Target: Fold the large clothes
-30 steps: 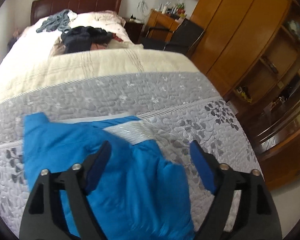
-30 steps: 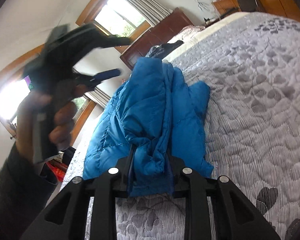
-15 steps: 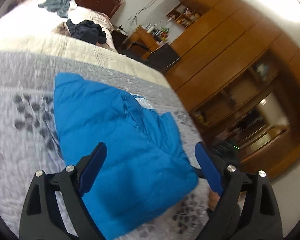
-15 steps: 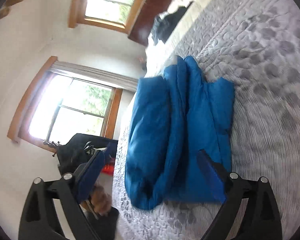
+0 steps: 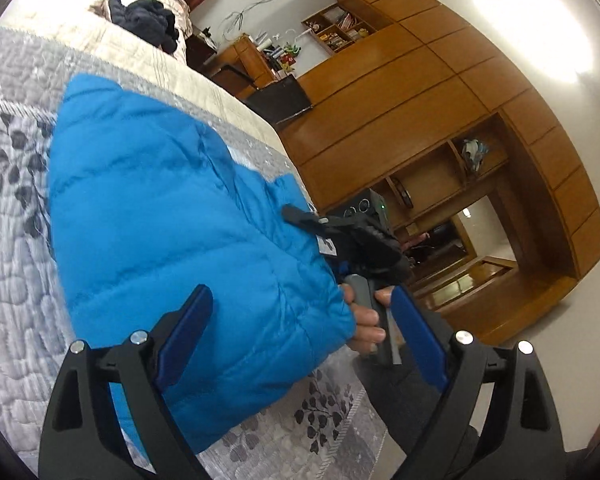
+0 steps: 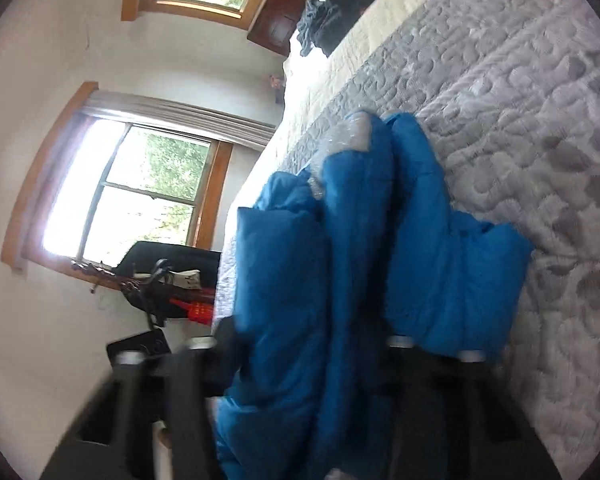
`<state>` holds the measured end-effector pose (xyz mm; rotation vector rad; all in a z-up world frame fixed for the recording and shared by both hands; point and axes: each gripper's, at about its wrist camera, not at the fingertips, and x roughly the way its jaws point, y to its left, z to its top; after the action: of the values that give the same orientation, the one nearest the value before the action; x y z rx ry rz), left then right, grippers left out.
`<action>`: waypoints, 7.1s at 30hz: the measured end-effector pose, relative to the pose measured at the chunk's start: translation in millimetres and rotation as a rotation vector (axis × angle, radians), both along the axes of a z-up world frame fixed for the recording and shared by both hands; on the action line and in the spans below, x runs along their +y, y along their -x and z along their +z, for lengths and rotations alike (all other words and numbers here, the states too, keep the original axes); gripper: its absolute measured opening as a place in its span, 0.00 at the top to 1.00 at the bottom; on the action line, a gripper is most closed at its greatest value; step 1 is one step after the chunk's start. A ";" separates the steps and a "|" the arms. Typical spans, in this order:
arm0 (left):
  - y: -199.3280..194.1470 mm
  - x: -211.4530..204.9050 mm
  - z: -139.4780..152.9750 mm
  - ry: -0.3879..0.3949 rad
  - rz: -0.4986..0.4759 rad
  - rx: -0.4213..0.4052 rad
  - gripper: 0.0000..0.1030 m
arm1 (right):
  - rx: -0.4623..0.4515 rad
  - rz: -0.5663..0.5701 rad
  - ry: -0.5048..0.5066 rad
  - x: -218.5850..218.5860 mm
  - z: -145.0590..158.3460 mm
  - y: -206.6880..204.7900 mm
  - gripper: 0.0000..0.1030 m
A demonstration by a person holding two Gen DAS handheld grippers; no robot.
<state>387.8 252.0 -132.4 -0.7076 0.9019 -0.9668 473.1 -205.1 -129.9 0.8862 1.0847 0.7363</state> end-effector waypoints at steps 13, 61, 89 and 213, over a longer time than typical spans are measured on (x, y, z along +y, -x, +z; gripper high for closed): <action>6.4 -43.8 -24.6 -0.023 -0.070 0.007 0.12 | -0.077 -0.139 0.014 -68.4 2.5 46.4 0.55; 30.6 -85.6 -16.6 -0.052 -0.207 0.063 0.12 | -0.179 0.005 0.124 -34.3 31.6 -1.6 0.75; 40.6 44.8 -56.9 -0.101 0.013 0.256 0.03 | 0.109 -0.008 0.006 -109.1 -25.2 -18.9 0.03; 180.5 110.2 43.1 0.094 -0.037 0.012 0.03 | -0.469 0.182 0.401 200.5 61.7 189.9 0.62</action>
<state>207.4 362.1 -89.4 -0.7791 0.8878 -1.0440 283.2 -4.5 -68.2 0.2539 0.8521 0.7913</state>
